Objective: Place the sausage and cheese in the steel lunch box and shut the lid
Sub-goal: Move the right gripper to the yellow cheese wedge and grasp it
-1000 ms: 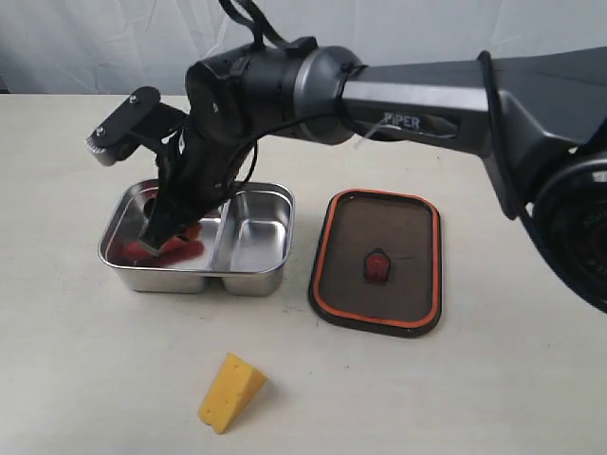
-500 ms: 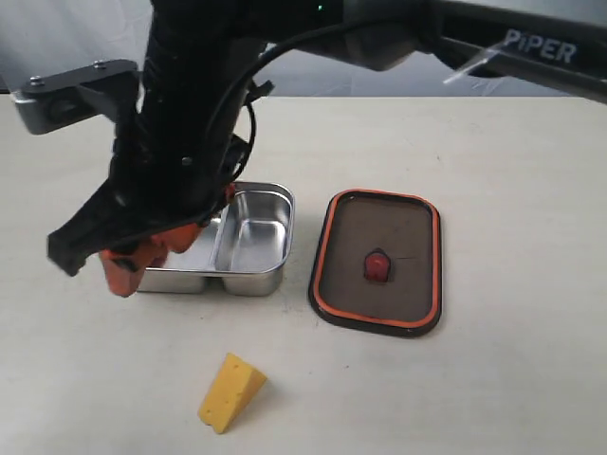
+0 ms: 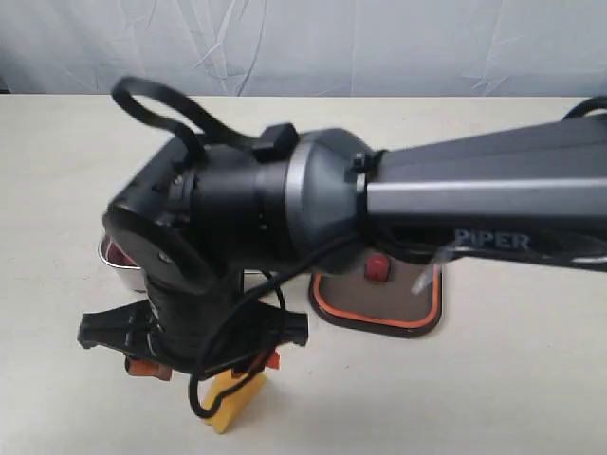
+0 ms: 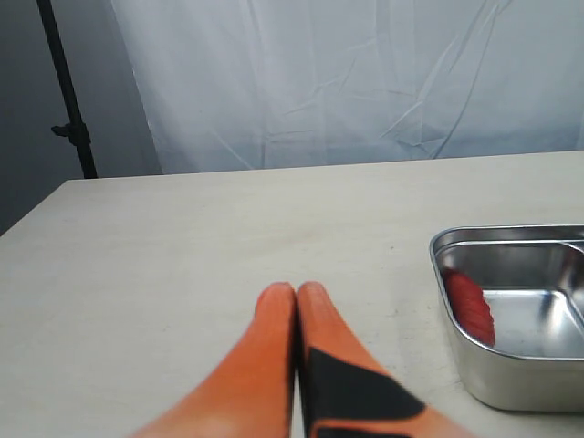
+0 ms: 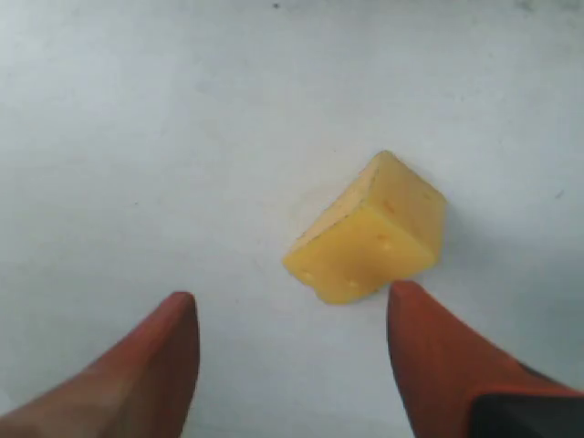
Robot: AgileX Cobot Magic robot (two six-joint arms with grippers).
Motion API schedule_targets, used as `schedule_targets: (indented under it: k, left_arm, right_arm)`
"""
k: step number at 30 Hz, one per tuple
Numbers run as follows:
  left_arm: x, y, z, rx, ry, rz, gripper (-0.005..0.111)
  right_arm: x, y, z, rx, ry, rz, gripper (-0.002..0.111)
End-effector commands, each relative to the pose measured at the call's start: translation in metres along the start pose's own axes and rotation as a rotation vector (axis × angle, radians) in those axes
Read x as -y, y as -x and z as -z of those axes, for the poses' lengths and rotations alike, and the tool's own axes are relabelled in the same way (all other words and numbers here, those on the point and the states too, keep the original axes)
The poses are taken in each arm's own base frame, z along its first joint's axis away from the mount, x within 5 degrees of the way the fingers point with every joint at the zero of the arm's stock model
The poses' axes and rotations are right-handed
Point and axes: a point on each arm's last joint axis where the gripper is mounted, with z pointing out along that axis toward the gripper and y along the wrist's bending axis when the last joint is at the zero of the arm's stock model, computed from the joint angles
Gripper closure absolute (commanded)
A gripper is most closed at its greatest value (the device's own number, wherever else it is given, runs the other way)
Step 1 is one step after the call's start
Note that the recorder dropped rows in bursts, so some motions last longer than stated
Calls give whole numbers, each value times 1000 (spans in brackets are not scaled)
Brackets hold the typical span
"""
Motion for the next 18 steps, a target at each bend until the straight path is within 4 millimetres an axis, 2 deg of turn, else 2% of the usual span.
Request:
schedule_targets:
  k: [1,6,11,18]
  left_arm:
    - [0,-1,0,10,6,3,107]
    - [0,-1,0,10,6,3,107]
    - [0,-1,0,10,6,3,107]
    - [0,-1,0,10,6,3,107]
  right_arm:
    - [13,-5,-17,24,-9,-185,50]
    - [17,-12,-23,34,-35,-227,50]
    - [19,-5,-22,124,-49,-254,50]
    - [20,-4,-28,126,-66,-249,50]
